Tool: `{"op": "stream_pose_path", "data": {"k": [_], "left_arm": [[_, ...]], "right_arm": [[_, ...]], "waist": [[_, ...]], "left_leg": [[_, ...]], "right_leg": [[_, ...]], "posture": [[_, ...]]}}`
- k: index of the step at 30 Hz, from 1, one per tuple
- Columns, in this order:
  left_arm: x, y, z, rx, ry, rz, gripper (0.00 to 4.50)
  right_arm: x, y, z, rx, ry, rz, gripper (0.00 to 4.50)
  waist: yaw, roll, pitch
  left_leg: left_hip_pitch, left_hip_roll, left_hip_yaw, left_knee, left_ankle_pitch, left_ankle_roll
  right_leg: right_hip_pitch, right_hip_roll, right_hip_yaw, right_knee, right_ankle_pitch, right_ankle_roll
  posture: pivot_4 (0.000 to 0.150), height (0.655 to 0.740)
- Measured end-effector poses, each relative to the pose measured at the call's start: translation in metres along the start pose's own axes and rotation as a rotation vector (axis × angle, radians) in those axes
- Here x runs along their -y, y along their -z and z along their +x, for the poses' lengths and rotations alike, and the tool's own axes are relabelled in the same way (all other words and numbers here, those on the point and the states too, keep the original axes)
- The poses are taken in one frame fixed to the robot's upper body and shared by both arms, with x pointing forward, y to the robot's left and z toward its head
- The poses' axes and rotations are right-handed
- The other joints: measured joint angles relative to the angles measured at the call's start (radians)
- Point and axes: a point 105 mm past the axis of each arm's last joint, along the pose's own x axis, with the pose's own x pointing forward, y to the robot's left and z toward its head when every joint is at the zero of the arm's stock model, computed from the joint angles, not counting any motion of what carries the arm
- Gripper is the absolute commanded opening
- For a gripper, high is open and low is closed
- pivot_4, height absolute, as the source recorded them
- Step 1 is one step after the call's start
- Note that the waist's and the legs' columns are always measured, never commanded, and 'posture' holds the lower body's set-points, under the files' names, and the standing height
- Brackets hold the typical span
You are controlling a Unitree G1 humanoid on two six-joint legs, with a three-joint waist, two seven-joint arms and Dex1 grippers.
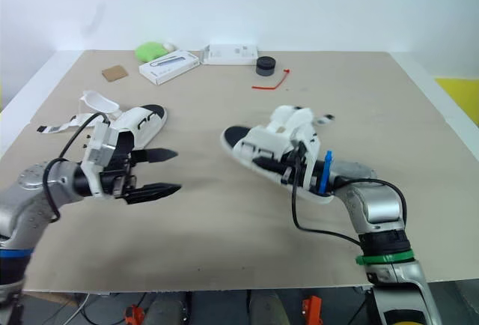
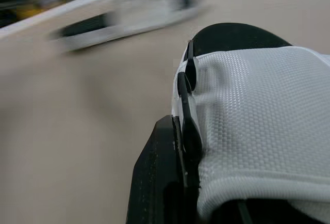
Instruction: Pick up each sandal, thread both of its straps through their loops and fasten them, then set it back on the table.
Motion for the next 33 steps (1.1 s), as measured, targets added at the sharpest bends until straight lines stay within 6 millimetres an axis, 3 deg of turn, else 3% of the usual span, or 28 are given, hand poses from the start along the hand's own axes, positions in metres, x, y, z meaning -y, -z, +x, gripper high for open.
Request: {"op": "stream_pose_path", "data": {"k": [2, 6, 14, 15, 21, 26, 33], "left_arm": [[0.003, 0.001, -0.009, -0.045, 0.042, -0.047, 4.50], [0.003, -0.005, -0.010, -0.029, 0.068, -0.064, 4.50], [0.011, 0.009, 0.000, -0.050, 0.090, -0.038, 4.50], [0.011, 0.018, 0.004, -0.075, 0.080, -0.004, 4.25], [-0.008, 0.024, 0.015, -0.036, -0.015, 0.120, 2.31], [-0.022, 0.026, 0.014, -0.049, -0.030, 0.145, 0.06], [-0.020, 0.040, 0.016, -0.113, 0.041, 0.140, 0.06]], "right_arm": [[-0.030, 0.011, 0.007, -0.080, -0.173, 0.019, 0.01], [-0.052, 0.020, 0.017, -0.139, -0.309, 0.004, 0.01], [-0.041, 0.021, 0.032, -0.172, -0.312, -0.056, 0.01], [-0.037, 0.020, 0.034, -0.170, -0.303, -0.056, 0.00], [-0.036, 0.020, 0.036, -0.166, -0.301, -0.058, 0.00], [-0.038, 0.021, 0.034, -0.172, -0.326, -0.063, 0.00], [-0.040, 0.022, 0.040, -0.172, -0.339, -0.086, 0.00]], "waist": [[0.000, 0.000, 0.000], [0.001, -0.001, 0.000], [0.001, -0.001, 0.000], [0.002, -0.001, 0.000], [0.003, -0.001, 0.000], [0.003, -0.001, 0.000], [0.001, -0.001, 0.000]], "left_leg": [[0.000, 0.000, 0.000, 0.000, 0.000, 0.000], [0.000, 0.000, 0.000, 0.000, 0.000, 0.000], [0.001, 0.001, 0.001, 0.000, 0.000, 0.000], [0.000, 0.001, 0.001, 0.000, 0.000, -0.001], [0.000, 0.001, 0.001, 0.001, 0.001, -0.001], [0.000, 0.001, 0.001, 0.001, 0.001, -0.001], [0.000, 0.001, 0.001, 0.000, 0.001, -0.001]], "right_leg": [[-0.001, 0.000, 0.000, 0.000, 0.000, 0.000], [0.000, 0.000, 0.000, 0.000, 0.000, 0.000], [-0.001, 0.001, 0.000, 0.001, 0.001, -0.001], [-0.001, 0.001, 0.000, 0.001, 0.001, -0.001], [-0.001, 0.001, 0.000, 0.001, 0.001, 0.000], [0.000, 0.001, 0.000, 0.001, 0.001, 0.000], [-0.001, 0.001, 0.000, 0.001, 0.001, 0.000]], "posture": [[0.150, 0.7400], [0.150, 0.7400], [0.150, 0.7400], [0.150, 0.7400], [0.150, 0.7400], [0.150, 0.7400], [0.150, 0.7400]]}}
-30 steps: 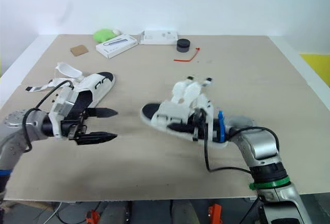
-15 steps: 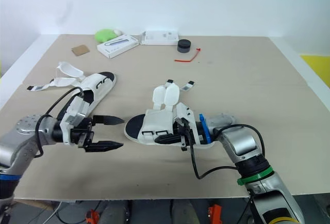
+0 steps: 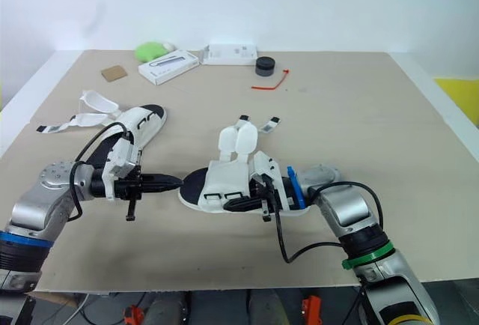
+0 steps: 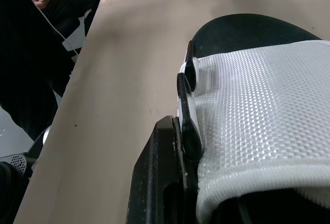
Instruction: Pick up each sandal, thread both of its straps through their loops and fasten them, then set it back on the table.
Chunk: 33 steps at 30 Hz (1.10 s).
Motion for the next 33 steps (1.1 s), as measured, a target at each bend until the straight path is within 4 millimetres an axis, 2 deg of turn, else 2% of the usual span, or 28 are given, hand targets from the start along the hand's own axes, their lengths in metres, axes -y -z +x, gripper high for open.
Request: {"op": "stream_pose_path", "data": {"k": [3, 6, 15, 24, 33], "left_arm": [[0.004, 0.007, 0.003, -0.034, 0.042, 0.015, 0.06], [-0.003, 0.014, 0.006, -0.076, 0.030, 0.073, 0.06], [-0.019, 0.016, 0.008, -0.090, -0.027, 0.172, 0.06], [-0.016, 0.023, 0.011, -0.121, -0.022, 0.250, 0.06], [-0.027, 0.028, 0.032, -0.074, -0.046, 0.280, 0.06]], "right_arm": [[-0.001, -0.001, 0.005, 0.000, -0.024, -0.008, 0.00], [0.001, -0.003, 0.005, -0.021, -0.050, -0.025, 0.00], [0.017, -0.004, 0.006, -0.048, -0.090, -0.035, 0.00], [0.029, -0.004, 0.014, -0.051, -0.102, -0.018, 0.00], [0.032, -0.004, 0.013, -0.054, -0.093, -0.012, 0.00]], "waist": [[0.000, 0.000, 0.000], [0.001, 0.000, 0.000], [0.000, 0.000, 0.000], [-0.001, 0.000, 0.000], [0.001, 0.000, 0.000]], "left_leg": [[0.000, 0.000, 0.000, 0.000, 0.000, 0.000], [0.000, 0.000, 0.000, 0.001, 0.000, 0.000], [0.000, 0.000, 0.000, 0.001, 0.001, 0.000], [0.002, 0.000, 0.000, 0.001, 0.002, 0.000], [0.002, 0.000, 0.000, 0.002, 0.005, -0.003]], "right_leg": [[0.000, 0.000, 0.000, 0.000, 0.000, 0.000], [0.000, 0.000, 0.000, 0.000, 0.001, 0.000], [0.000, 0.000, 0.000, 0.002, 0.001, 0.000], [0.000, 0.001, 0.000, 0.003, 0.002, 0.000], [0.001, 0.001, 0.000, 0.004, 0.004, 0.000]], "posture": [[0.150, 0.7400], [0.150, 0.7400], [0.150, 0.7400], [0.150, 0.7400], [0.150, 0.7400]]}}
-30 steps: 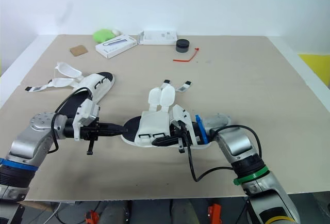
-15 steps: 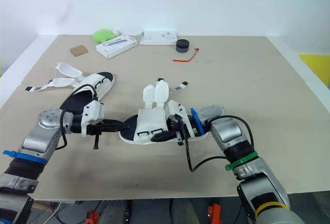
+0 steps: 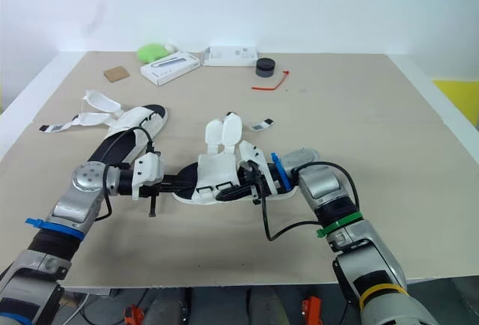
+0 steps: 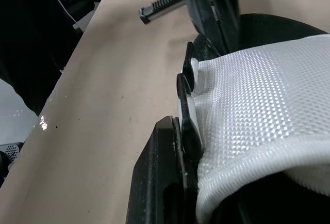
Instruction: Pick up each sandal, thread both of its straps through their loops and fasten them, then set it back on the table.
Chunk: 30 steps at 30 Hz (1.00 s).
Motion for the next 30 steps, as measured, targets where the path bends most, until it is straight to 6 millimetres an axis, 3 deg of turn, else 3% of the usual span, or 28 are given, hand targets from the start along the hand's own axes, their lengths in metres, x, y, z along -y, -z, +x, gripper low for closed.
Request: {"op": "stream_pose_path", "data": {"k": [12, 21, 30], "left_arm": [[-0.019, 0.008, -0.002, -0.021, 0.008, 0.085, 0.06], [-0.017, 0.009, -0.002, -0.018, 0.023, 0.100, 0.06], [-0.010, 0.006, 0.019, 0.062, -0.003, 0.060, 0.06]], "right_arm": [[0.000, -0.001, -0.001, -0.010, 0.014, 0.003, 0.00], [0.000, -0.001, -0.001, -0.010, 0.016, 0.004, 0.00], [0.000, 0.001, -0.005, -0.017, 0.027, 0.016, 0.00]], "waist": [[0.002, 0.000, -0.001], [0.001, 0.000, -0.001], [0.013, 0.001, -0.003]], "left_leg": [[0.000, 0.000, 0.000, 0.000, 0.003, 0.000], [0.000, 0.000, 0.000, 0.000, 0.003, 0.000], [0.000, -0.001, 0.000, 0.000, 0.003, 0.000]], "right_leg": [[0.001, 0.000, 0.000, 0.000, 0.002, 0.000], [0.001, 0.000, 0.000, 0.000, 0.002, 0.000], [0.002, 0.000, 0.000, 0.000, 0.002, 0.001]], "posture": [[0.150, 0.7400], [0.150, 0.7400], [0.150, 0.7400]]}}
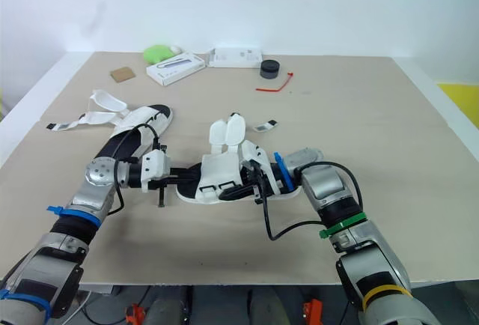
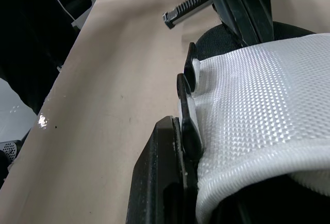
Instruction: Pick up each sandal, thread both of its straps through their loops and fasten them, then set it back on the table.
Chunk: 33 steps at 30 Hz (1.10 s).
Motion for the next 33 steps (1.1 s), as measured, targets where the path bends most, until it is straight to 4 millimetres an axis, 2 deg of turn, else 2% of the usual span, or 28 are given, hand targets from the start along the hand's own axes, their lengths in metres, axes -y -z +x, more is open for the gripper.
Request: {"op": "stream_pose_path", "data": {"k": [3, 9, 14, 17, 33], "left_arm": [[0.002, -0.001, 0.009, 0.028, -0.009, -0.024, 0.06], [0.003, -0.002, 0.012, 0.033, 0.012, -0.046, 0.06], [0.014, -0.004, 0.013, 0.069, 0.094, -0.178, 0.06], [0.016, -0.004, 0.011, 0.063, 0.121, -0.188, 0.06], [0.019, 0.015, 0.011, 0.072, 0.098, -0.217, 0.06]], "right_arm": [[0.000, 0.001, -0.002, 0.001, 0.006, 0.008, 0.00], [0.000, 0.001, 0.001, 0.007, 0.003, 0.008, 0.00], [-0.001, 0.000, 0.002, 0.013, -0.008, 0.018, 0.00], [-0.002, 0.000, 0.003, 0.015, -0.015, 0.019, 0.00], [0.000, 0.008, 0.005, 0.009, 0.020, 0.065, 0.00]], "waist": [[0.008, 0.001, -0.002], [0.008, 0.002, -0.002], [0.007, 0.003, -0.003], [0.007, 0.003, -0.004], [0.005, 0.008, -0.034]], "left_leg": [[0.000, 0.000, 0.000, 0.000, 0.000, 0.000], [0.001, 0.000, 0.000, 0.000, 0.000, 0.000], [0.001, 0.000, 0.000, -0.001, -0.001, -0.001], [0.001, 0.000, 0.000, -0.003, -0.001, -0.002], [0.005, 0.000, 0.000, -0.004, -0.002, -0.003]], "right_leg": [[0.000, 0.000, 0.000, 0.000, 0.000, 0.000], [0.001, 0.000, 0.000, 0.000, 0.000, 0.000], [0.000, 0.000, 0.000, 0.000, -0.002, -0.001], [0.000, 0.000, 0.000, 0.000, -0.004, -0.001], [0.002, 0.000, 0.000, 0.000, -0.006, -0.001]], "posture": [[0.150, 0.7400], [0.150, 0.7400], [0.150, 0.7400], [0.150, 0.7400], [0.150, 0.7400]]}}
